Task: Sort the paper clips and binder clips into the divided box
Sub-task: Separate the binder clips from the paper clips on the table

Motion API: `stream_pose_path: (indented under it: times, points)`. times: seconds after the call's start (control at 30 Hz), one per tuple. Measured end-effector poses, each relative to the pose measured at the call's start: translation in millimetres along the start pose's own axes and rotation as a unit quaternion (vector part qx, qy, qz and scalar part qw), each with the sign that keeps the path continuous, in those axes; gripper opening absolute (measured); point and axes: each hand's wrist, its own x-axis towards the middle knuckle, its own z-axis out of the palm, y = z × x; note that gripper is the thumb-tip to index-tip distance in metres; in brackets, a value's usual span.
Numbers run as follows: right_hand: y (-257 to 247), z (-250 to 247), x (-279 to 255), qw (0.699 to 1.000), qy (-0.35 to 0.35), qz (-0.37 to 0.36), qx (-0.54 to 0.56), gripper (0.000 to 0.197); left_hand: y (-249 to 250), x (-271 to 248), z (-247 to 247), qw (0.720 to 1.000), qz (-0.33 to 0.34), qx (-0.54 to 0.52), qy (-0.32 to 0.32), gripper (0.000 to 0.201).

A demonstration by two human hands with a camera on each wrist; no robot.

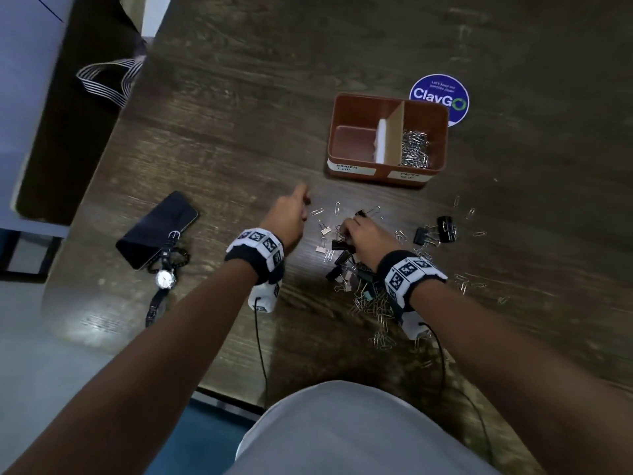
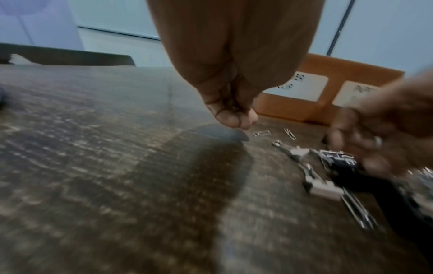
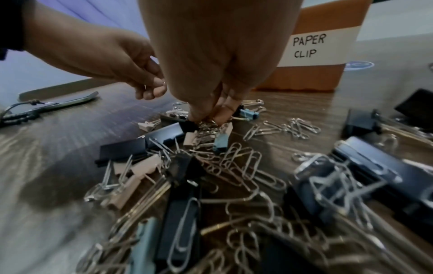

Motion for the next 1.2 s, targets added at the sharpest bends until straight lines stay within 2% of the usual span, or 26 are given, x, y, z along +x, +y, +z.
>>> stream_pose_path:
  times: [0.1,0.27,0.43,0.53,0.67,0.77,0.93,1.13,1.2]
  points:
    - [8,0,-9,0.998,0.009,0.015,0.055,0.041,1,15,-5,1.000,0.023,0.003,0.005,0.052]
    - [15,-16,-11,0.969,0.065,0.103,0.214,0.031,4,22,3,0.996,0.062,0.048,-0.030,0.020]
    - [23,-28,-3,0.921,0.083,0.164,0.343,0.020,8,12,17,0.991,0.060,0.115,-0.021,0.024]
    - [27,-34,-1,0.895,0.095,0.189,0.392,0.017,9,12,24,0.991,0.056,0.121,0.008,0.006]
    - [33,-40,-3,0.878,0.111,0.208,0.417,0.017,14,14,25,0.990,0.022,0.139,-0.002,0.016]
    - [39,-43,-9,0.842,0.097,0.230,0.479,0.016,19,16,24,0.983,0.024,0.178,-0.049,0.031]
    - [46,-53,-24,0.836,0.108,0.219,0.492,0.015,25,23,14,0.993,-0.023,0.069,-0.090,0.016]
    - [56,-71,-37,0.811,0.131,0.217,0.527,0.020,63,22,1,0.992,0.039,-0.008,-0.119,0.015]
    - [60,-84,-37,0.819,0.145,0.210,0.514,0.019,88,22,-7,0.989,0.076,-0.015,-0.124,0.013]
